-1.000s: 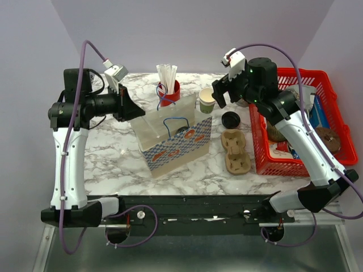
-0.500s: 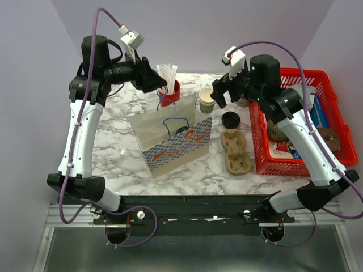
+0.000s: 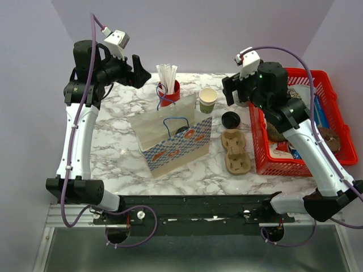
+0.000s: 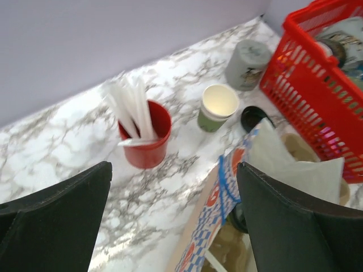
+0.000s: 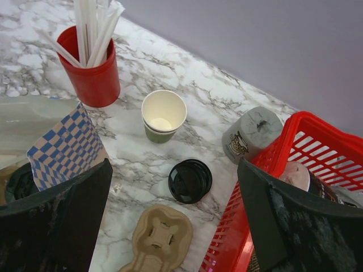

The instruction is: Pack the takeout coffee

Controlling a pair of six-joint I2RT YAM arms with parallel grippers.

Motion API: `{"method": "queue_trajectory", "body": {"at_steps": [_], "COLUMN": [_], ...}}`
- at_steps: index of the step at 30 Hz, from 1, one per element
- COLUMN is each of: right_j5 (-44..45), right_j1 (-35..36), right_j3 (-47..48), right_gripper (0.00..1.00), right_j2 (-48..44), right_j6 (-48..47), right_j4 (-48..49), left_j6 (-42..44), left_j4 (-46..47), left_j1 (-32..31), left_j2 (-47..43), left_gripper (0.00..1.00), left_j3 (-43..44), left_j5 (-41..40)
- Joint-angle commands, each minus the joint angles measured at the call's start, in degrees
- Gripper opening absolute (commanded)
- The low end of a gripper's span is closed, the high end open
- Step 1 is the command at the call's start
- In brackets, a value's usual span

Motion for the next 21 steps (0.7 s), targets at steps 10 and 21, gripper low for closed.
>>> {"method": "queue_trajectory", "body": {"at_steps": [10, 21], "right_j5": [4.18, 7.35], "right_j1": [-0.34, -0.34], "right_j3": [-5.71, 1.49], "right_gripper": [1.00, 1.00], "right_j2": [-2.68, 2.41], "right_j6": [2.18, 1.04], "right_j4": [4.52, 5.75], "left_j6": [-3.96, -1.67], "left_j4": [3.24, 3.06], "left_j1": [5.22, 5.75], "left_j2": [0.19, -3.32], "left_gripper": [0.99, 0.99], "left_j3": [-6.39, -8.68], "left_j5": [-17.63, -20.46]}}
